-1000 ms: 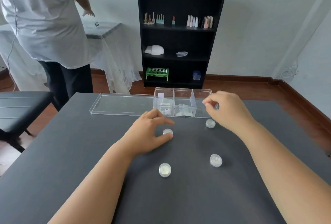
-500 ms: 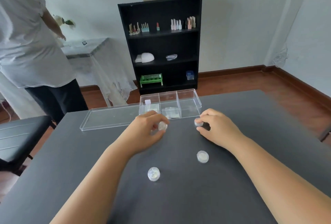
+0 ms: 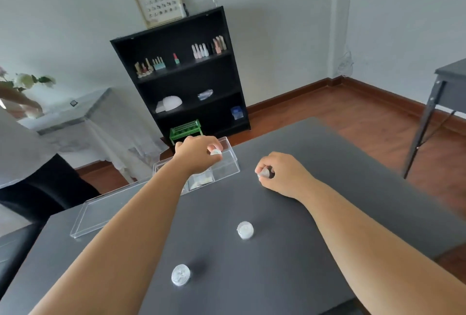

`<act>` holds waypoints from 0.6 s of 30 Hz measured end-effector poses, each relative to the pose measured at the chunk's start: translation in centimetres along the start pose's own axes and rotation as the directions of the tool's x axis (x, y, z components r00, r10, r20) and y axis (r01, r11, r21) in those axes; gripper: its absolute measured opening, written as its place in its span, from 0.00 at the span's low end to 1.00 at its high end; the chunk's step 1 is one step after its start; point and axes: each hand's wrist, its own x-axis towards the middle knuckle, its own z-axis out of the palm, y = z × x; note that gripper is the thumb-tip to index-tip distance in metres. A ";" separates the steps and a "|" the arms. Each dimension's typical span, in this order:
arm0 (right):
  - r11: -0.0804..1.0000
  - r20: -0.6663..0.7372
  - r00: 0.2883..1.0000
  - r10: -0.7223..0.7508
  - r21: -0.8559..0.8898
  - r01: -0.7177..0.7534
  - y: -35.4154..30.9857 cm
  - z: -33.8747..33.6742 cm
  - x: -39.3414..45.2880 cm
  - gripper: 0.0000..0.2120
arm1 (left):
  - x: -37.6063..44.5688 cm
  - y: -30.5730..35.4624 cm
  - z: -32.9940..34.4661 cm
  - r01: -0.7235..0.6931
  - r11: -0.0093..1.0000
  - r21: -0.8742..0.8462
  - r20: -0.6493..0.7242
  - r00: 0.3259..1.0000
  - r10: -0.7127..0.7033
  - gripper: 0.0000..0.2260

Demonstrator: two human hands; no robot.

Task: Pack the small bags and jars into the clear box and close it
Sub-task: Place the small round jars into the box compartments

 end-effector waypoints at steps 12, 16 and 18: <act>1.000 0.051 0.999 -0.008 0.010 0.007 0.3 -0.1 0.6 0.08 | 2.1 -0.7 0.5 0.040 0.984 0.172 0.216 0.973 -0.077 0.07; 1.000 0.045 0.999 -0.009 0.024 0.008 0.4 -0.1 0.6 0.07 | 2.1 -0.7 0.8 0.077 0.972 0.221 0.219 0.968 -0.127 0.08; 1.000 0.039 0.999 -0.014 0.029 0.013 0.5 0.0 0.6 0.07 | 2.0 -0.7 0.9 0.097 0.972 0.214 0.224 0.964 -0.146 0.11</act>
